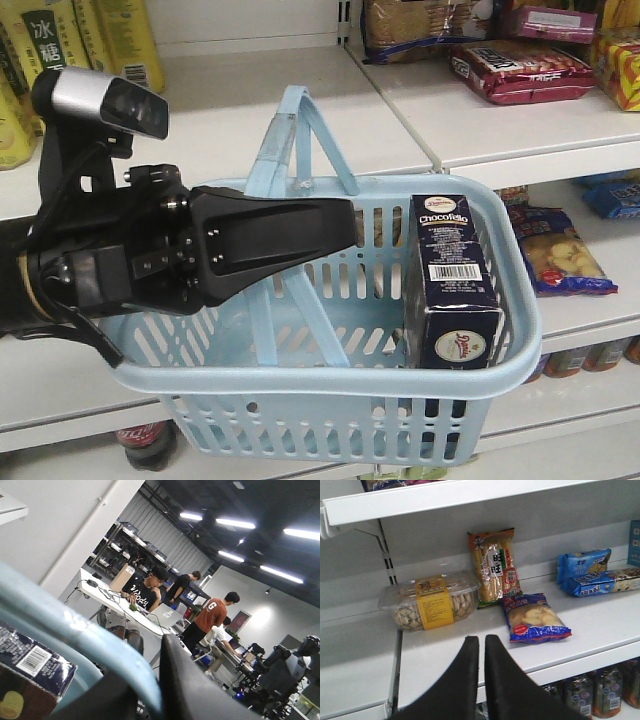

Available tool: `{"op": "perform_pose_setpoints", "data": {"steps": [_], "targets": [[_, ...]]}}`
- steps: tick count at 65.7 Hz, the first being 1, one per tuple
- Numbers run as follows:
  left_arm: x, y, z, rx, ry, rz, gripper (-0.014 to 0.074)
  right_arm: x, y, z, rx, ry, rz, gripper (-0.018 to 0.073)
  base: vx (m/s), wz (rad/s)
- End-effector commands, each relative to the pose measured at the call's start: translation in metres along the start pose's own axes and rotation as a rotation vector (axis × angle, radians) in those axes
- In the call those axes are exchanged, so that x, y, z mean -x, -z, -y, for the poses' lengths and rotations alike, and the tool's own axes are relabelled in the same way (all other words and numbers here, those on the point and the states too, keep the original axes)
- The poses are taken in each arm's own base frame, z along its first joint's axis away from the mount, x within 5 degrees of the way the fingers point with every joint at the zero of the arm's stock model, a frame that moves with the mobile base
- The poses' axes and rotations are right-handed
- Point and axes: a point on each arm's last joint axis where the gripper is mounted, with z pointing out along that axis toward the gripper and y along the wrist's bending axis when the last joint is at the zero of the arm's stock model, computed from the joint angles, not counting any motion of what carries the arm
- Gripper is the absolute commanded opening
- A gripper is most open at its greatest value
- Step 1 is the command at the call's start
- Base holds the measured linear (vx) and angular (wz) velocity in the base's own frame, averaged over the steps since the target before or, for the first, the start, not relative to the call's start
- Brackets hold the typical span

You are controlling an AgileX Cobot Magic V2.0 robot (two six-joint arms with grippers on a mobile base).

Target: Left arm holds basket, right arm returns cookies

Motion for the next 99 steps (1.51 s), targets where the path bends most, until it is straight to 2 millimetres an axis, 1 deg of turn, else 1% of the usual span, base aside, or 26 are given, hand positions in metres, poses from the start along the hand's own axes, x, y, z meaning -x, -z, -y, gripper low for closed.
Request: {"op": "perform_pose_setpoints", "data": {"steps": [1,56,99], "targets": [[0.0164,0.0008,0.0233,-0.114,-0.041,0.098,0.0,0.0011,-0.0008,0.0004,0.0,0.011,0.059,-0.0003,0.0,0.18],[0.0164,0.0008,0.0233,-0.115,-0.041,0.098,0.0003,0.0011,-0.0008,0.0004,0.0,0.011,0.059,-0.0003,0.01,0.2],[0.0164,0.0008,0.0233,-0.115,-0.041,0.098,0.0003,0.0011,-0.0008,0.0004,0.0,0.011,0.059,-0.0003,0.01,0.05]]}}
